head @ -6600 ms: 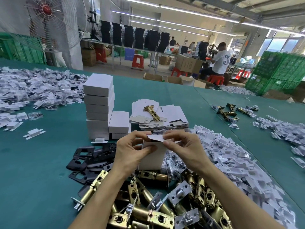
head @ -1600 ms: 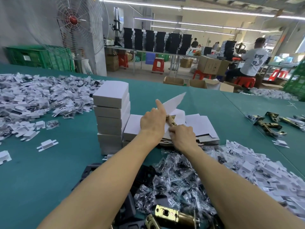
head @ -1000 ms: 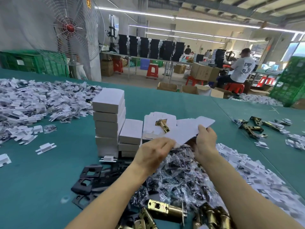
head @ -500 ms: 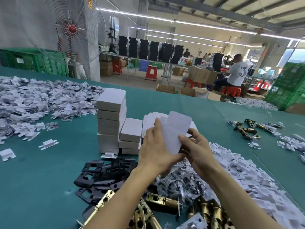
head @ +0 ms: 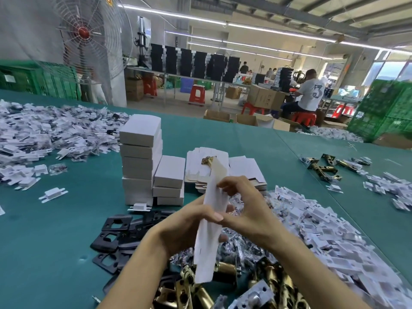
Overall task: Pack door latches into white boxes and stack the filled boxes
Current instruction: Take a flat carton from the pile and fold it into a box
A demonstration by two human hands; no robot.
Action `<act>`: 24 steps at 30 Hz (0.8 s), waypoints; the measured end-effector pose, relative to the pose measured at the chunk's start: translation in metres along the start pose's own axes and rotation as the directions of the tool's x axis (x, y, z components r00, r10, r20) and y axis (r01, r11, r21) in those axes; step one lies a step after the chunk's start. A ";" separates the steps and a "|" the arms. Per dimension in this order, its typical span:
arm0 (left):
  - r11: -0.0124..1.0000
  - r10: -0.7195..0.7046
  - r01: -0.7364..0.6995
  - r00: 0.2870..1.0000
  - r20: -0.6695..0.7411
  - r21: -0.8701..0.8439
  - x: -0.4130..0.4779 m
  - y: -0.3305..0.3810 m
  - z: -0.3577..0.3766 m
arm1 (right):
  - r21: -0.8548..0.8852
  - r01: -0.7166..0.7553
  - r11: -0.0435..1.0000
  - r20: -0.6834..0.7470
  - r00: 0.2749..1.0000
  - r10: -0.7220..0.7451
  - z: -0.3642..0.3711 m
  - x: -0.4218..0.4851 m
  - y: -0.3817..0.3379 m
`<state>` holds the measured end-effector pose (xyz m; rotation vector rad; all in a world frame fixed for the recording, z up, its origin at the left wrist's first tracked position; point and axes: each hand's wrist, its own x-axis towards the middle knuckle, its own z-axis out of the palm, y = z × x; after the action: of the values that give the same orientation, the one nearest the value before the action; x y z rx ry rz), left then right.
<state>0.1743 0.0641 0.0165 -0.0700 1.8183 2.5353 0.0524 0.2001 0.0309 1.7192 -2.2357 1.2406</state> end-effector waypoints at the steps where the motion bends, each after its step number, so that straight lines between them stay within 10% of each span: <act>1: 0.999 -0.015 0.016 1.000 0.017 -0.044 -0.001 -0.001 -0.001 | 0.005 -0.010 1.000 -0.006 1.000 0.010 0.000 0.000 -0.001; 12: 0.880 0.021 0.072 0.981 0.190 -0.469 0.002 -0.001 -0.006 | 0.359 -0.160 0.919 0.071 0.987 0.144 -0.013 0.003 -0.022; 18: 0.952 0.046 0.015 0.981 0.189 -0.306 0.000 0.006 -0.006 | 0.401 -0.198 0.894 0.213 0.970 0.119 -0.033 0.001 -0.023; 24: 0.876 0.033 0.078 0.975 0.220 -0.476 0.003 0.003 -0.008 | 0.393 -0.185 0.900 0.012 0.980 0.197 -0.029 -0.005 -0.017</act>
<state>0.1710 0.0556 0.0168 0.1782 1.0690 2.7796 0.0563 0.2214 0.0571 1.6018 -2.3045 1.8571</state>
